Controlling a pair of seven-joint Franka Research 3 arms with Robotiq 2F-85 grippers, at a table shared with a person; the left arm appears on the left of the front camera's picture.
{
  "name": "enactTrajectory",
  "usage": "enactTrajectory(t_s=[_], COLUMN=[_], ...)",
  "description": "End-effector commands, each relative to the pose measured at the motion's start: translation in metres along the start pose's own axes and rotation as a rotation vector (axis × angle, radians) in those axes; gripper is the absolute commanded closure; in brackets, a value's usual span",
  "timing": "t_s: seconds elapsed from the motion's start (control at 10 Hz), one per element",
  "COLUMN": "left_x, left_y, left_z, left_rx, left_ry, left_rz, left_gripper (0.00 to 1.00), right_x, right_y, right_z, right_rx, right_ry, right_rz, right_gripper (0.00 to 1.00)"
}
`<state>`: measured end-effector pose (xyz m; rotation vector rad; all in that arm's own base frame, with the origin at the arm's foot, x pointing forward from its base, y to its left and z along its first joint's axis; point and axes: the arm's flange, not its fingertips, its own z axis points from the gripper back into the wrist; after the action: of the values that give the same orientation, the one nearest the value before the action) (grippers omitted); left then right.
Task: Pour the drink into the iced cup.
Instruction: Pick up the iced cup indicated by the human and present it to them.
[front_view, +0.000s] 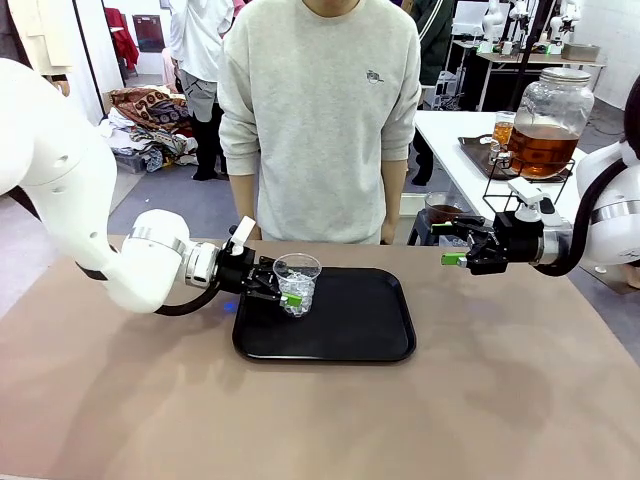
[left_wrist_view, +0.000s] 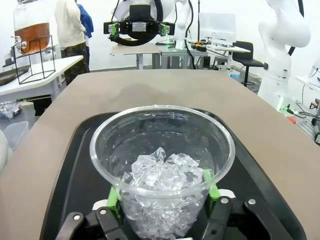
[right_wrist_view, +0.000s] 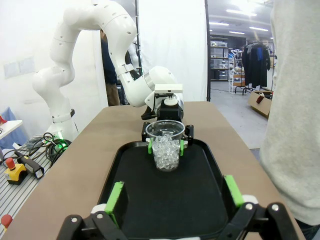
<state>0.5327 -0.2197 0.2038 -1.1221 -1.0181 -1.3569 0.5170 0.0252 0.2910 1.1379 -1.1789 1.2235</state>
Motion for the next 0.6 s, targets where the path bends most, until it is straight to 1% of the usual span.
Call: enactTrajectory(t_s=[0.0,0.3,0.5], left_x=[0.003,0.009,0.024], left_y=[-0.008,-0.012,-0.011], left_z=[-0.003,0.000,0.006], left_rx=[0.028,0.039,0.076], left_ry=[-0.022,-0.049,-0.077], left_rz=[-0.027,-0.037,-0.045], left_gripper=[0.42,0.42,0.42], right_x=[0.004,0.004,0.004], right_y=[-0.003,-0.003,-0.003], right_z=[-0.002,-0.002,-0.002], right_rx=[0.002,0.002,0.002], right_ry=[0.006,0.006,0.006], right_rz=[-0.001,-0.001,-0.001], right_gripper=[0.00,0.00,0.00])
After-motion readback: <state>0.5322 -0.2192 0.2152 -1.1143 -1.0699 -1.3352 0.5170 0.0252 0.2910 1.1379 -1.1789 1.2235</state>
